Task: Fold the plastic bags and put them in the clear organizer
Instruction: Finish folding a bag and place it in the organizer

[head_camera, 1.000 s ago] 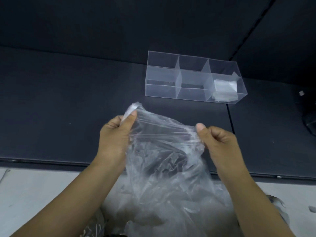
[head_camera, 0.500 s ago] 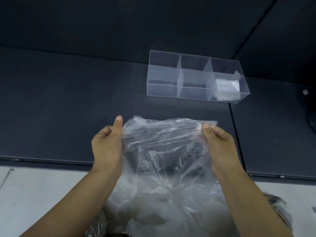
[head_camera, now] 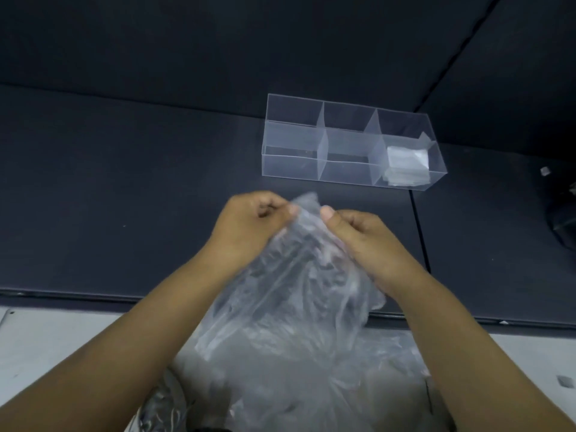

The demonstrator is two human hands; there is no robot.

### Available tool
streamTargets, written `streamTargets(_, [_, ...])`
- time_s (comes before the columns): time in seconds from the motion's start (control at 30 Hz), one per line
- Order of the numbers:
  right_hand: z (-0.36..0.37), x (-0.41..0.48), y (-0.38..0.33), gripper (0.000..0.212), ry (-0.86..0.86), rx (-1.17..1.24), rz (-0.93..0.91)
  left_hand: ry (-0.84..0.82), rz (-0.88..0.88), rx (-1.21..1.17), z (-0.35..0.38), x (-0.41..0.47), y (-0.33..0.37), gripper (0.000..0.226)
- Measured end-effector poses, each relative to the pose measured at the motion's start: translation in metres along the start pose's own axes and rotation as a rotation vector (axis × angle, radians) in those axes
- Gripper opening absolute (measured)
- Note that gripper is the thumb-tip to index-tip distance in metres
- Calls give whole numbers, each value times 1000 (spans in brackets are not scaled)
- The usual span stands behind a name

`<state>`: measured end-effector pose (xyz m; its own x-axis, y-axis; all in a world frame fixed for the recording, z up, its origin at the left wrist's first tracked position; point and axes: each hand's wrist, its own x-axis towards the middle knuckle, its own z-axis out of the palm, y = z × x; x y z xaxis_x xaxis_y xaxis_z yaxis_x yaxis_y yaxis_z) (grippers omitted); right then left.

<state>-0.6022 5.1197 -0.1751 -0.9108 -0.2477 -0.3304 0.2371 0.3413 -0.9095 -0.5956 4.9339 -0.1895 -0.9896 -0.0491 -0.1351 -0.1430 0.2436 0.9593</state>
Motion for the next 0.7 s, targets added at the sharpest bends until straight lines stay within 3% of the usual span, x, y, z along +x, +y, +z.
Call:
streamTargets(0.1, [-29,0,15,36,11,-52,77,233,-108,-27,-20,7,-26,15])
streamTargets(0.17, [-48,1,32,23,107,-80,129,323,-184,-19,-34,7,-42,18])
streamTargets(0.3, [-72,1,60,30,306,-58,218,393,-287,2,-48,5,-65,21])
streamTargets(0.4, [-66,-5,62,41,237,104,162,430,-299,37,-52,7,-70,21])
streamTargets(0.5, [-48,-3,61,39,92,-14,99,439,-304,51,-54,10,-70,21])
streamTargets(0.57, [-38,4,61,33,126,-90,70,432,-308,55,-54,10,-71,22])
streamTargets(0.63, [-33,11,60,7,179,-124,40,433,-315,42,-53,10,-72,23])
streamTargets(0.7, [-35,15,60,17,142,-129,44,441,-345,6,-54,10,-72,25])
